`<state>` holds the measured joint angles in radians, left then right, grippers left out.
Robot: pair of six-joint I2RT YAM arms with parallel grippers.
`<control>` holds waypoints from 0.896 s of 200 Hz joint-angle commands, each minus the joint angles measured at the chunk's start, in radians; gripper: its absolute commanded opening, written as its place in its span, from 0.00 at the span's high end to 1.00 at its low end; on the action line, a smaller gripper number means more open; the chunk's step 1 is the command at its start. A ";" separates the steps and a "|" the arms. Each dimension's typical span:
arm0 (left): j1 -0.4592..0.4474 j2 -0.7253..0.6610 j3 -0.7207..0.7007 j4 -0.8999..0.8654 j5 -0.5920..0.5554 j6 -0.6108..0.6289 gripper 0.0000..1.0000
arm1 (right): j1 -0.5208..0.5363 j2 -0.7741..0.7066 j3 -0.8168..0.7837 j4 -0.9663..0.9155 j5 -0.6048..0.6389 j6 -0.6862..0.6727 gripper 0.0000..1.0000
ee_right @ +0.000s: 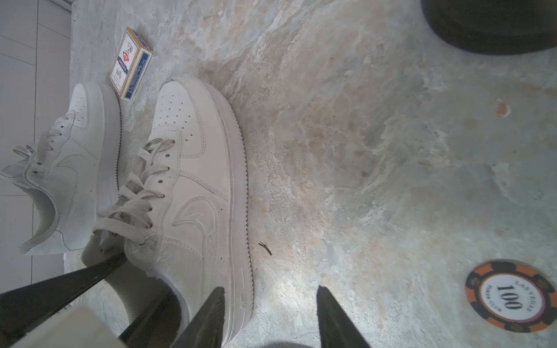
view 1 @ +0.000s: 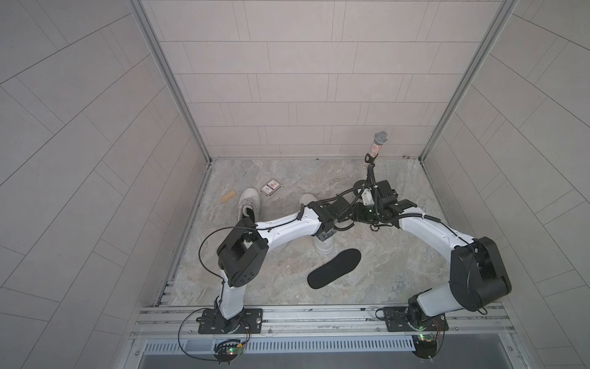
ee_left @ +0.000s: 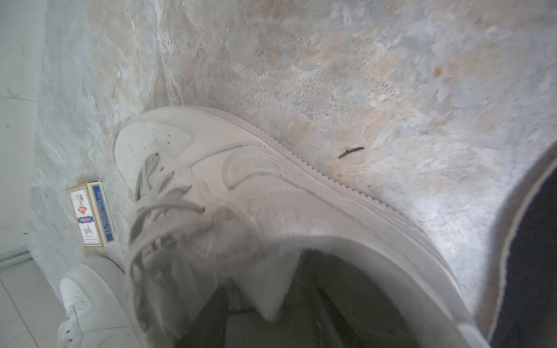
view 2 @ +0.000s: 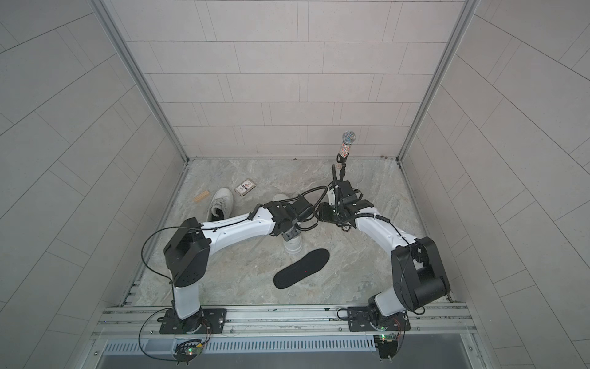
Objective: Insert the insole into the shoe
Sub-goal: Adjust the shoe at the center of the board.
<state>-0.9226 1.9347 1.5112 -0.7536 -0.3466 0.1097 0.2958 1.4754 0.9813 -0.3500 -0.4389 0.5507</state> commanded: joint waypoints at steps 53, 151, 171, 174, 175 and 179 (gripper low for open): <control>0.008 0.003 0.051 0.020 -0.123 0.005 0.96 | 0.008 -0.062 -0.040 -0.043 -0.004 -0.003 0.48; 0.231 -0.083 0.180 -0.084 0.360 -0.270 1.00 | 0.176 -0.171 -0.154 -0.014 0.156 0.302 0.29; 0.287 -0.095 0.178 -0.065 0.516 -0.327 1.00 | 0.236 -0.187 -0.118 -0.041 0.242 0.366 0.25; 0.293 -0.096 0.178 -0.063 0.535 -0.336 1.00 | 0.247 -0.186 -0.107 -0.048 0.258 0.369 0.25; 0.296 -0.095 0.178 -0.063 0.540 -0.339 1.00 | 0.251 -0.187 -0.105 -0.050 0.262 0.369 0.25; 0.304 -0.097 0.178 -0.060 0.556 -0.352 1.00 | 0.266 -0.184 -0.093 -0.058 0.279 0.374 0.25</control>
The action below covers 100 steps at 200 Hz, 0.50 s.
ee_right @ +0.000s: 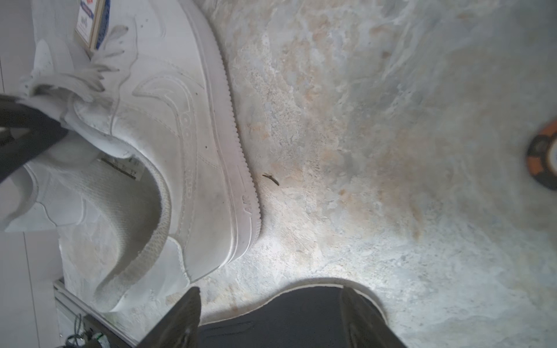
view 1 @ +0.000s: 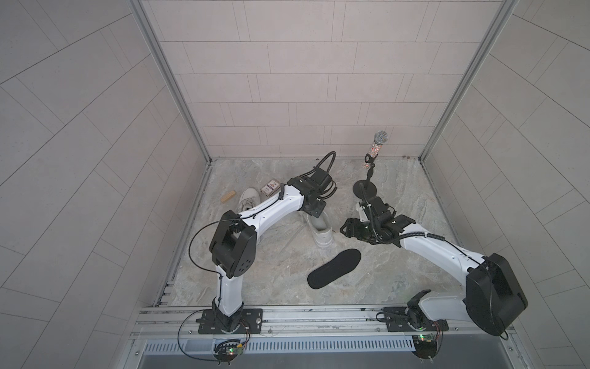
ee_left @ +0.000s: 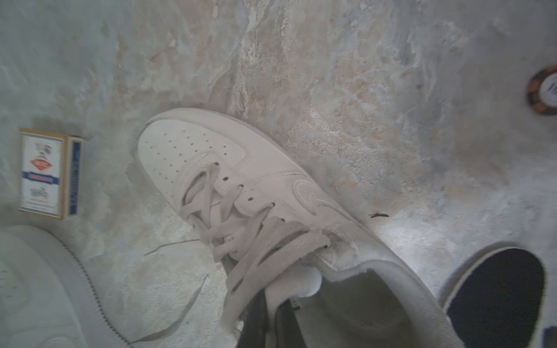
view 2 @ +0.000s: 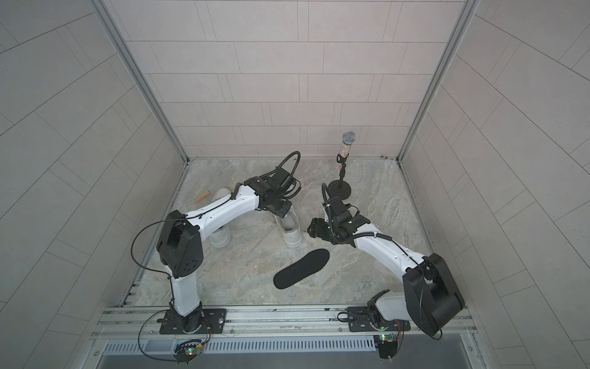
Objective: Insert the insole into the shoe
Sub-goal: Adjust the shoe at the center of the board.
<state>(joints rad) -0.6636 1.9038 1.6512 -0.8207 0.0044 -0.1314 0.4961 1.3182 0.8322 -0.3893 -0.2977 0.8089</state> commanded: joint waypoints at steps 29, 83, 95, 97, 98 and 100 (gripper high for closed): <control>0.058 -0.080 0.021 0.022 0.225 -0.169 1.00 | 0.127 0.031 0.122 -0.019 0.198 0.140 0.24; 0.060 -0.138 -0.077 0.116 0.239 -0.230 1.00 | 0.130 0.210 0.207 0.034 0.226 0.135 0.25; 0.060 -0.148 -0.096 0.129 0.240 -0.231 1.00 | 0.130 0.250 0.229 0.016 0.248 0.125 0.28; 0.059 -0.152 -0.098 0.130 0.238 -0.231 1.00 | 0.129 0.255 0.232 0.013 0.251 0.124 0.30; 0.059 -0.152 -0.099 0.130 0.236 -0.232 1.00 | 0.129 0.259 0.233 0.013 0.253 0.124 0.30; 0.060 -0.154 -0.101 0.131 0.235 -0.232 1.00 | 0.127 0.265 0.236 0.010 0.254 0.123 0.32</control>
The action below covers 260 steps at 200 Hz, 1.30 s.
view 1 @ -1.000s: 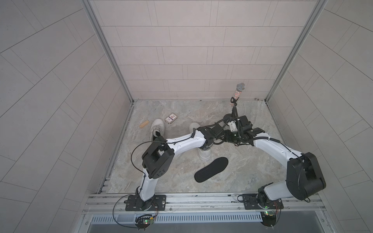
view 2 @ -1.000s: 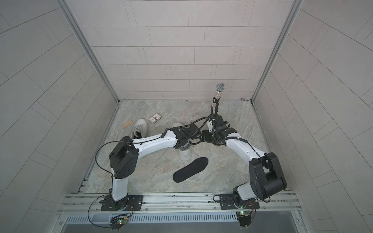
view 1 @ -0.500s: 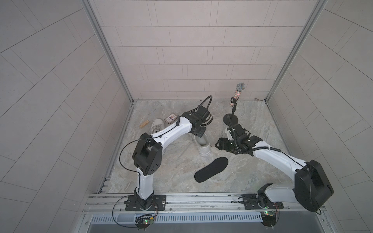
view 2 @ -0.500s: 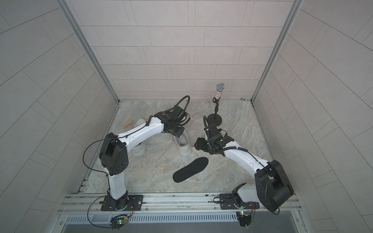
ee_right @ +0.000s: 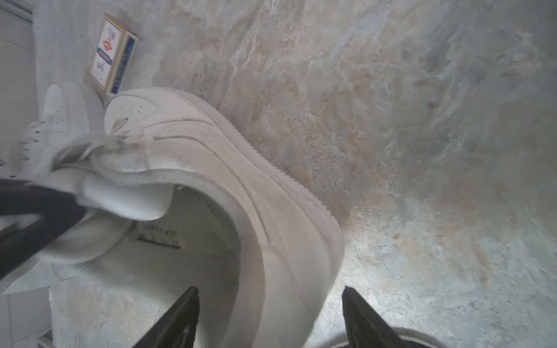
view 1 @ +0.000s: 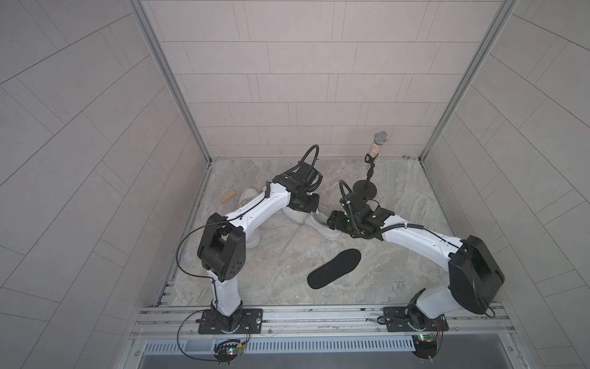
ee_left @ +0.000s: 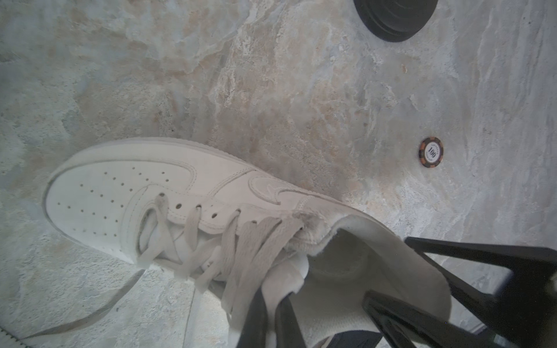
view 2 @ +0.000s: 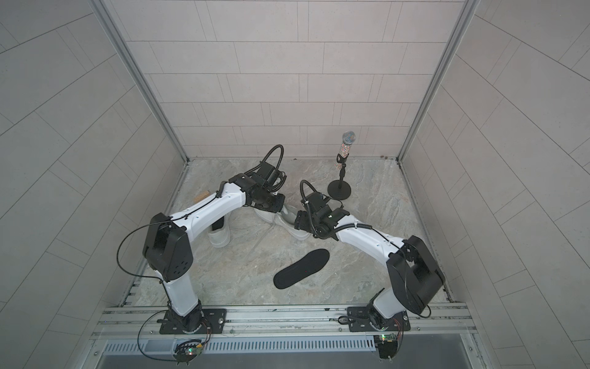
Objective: Insert the insole into the shoe
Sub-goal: Adjust the shoe at the center of the board.
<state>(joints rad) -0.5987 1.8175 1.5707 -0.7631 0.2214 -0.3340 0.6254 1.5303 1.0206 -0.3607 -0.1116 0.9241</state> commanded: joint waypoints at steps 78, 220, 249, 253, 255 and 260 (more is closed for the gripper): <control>0.133 -0.179 -0.243 0.205 0.011 -0.132 1.00 | -0.054 0.023 -0.071 -0.047 0.138 -0.051 0.82; 0.230 -0.155 -0.416 0.260 -0.187 -0.301 1.00 | -0.077 -0.047 -0.082 -0.098 0.254 -0.092 0.89; 0.167 -0.105 -0.339 0.229 -0.184 -0.256 1.00 | -0.045 -0.029 -0.059 -0.062 0.194 -0.108 0.80; 0.161 -0.100 -0.330 0.226 -0.186 -0.252 1.00 | -0.042 -0.029 -0.058 -0.051 0.176 -0.109 0.77; 0.160 -0.098 -0.326 0.225 -0.185 -0.251 1.00 | -0.042 -0.029 -0.057 -0.045 0.167 -0.110 0.76; 0.157 -0.093 -0.317 0.225 -0.183 -0.249 1.00 | -0.042 -0.030 -0.057 -0.031 0.137 -0.110 0.72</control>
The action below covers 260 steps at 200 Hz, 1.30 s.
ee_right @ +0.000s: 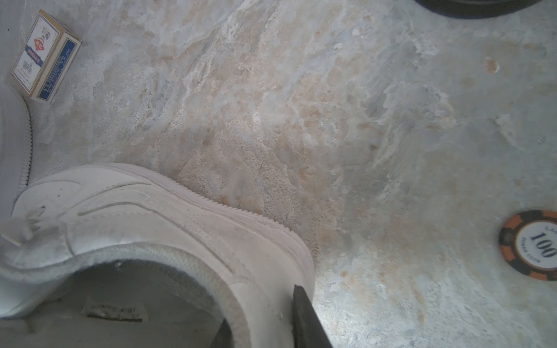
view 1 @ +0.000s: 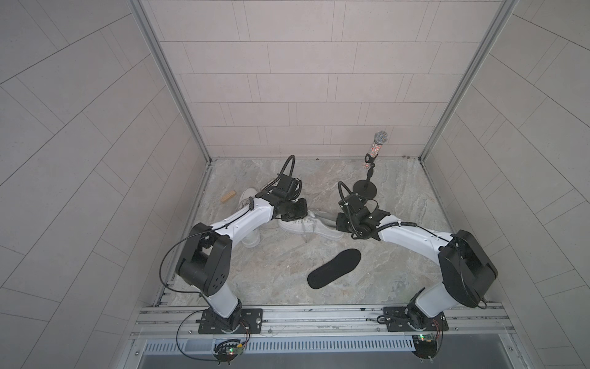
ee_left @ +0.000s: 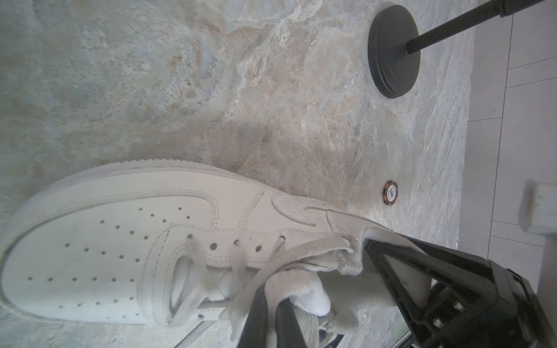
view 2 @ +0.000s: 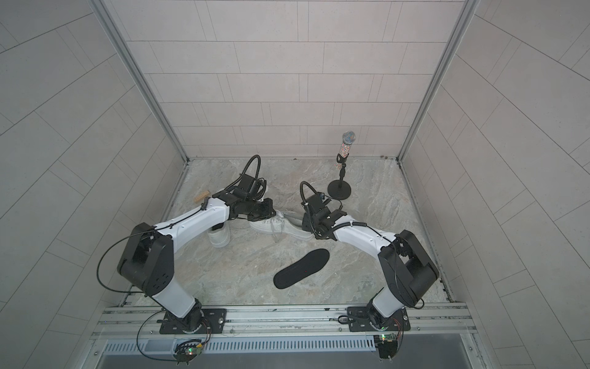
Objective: Insert the insole into the shoe
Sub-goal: Adjust the shoe at the center of the board.
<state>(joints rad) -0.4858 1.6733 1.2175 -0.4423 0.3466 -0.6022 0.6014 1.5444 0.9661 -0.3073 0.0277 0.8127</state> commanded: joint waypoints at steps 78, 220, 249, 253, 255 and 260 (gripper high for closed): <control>0.038 0.001 0.079 -0.072 -0.097 0.066 0.81 | -0.042 -0.150 0.078 -0.098 -0.176 -0.111 0.37; -0.408 -0.190 0.010 -0.176 -0.141 0.457 0.53 | -0.413 -0.236 -0.105 -0.211 -0.338 -0.187 0.36; -0.494 -0.093 -0.002 -0.168 -0.151 0.429 0.54 | -0.442 -0.226 -0.106 -0.219 -0.348 -0.208 0.37; -0.503 -0.078 -0.003 -0.162 -0.156 0.425 0.54 | -0.442 -0.226 -0.106 -0.218 -0.347 -0.210 0.37; -0.508 -0.072 -0.004 -0.159 -0.157 0.423 0.54 | -0.442 -0.227 -0.107 -0.219 -0.348 -0.211 0.37; -0.515 -0.052 -0.004 -0.151 -0.162 0.416 0.54 | -0.442 -0.226 -0.107 -0.218 -0.349 -0.211 0.37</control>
<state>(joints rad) -0.9676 1.5482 1.2327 -0.5934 0.2249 -0.2008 0.1619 1.3174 0.8631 -0.5037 -0.3099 0.6296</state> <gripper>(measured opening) 0.464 0.632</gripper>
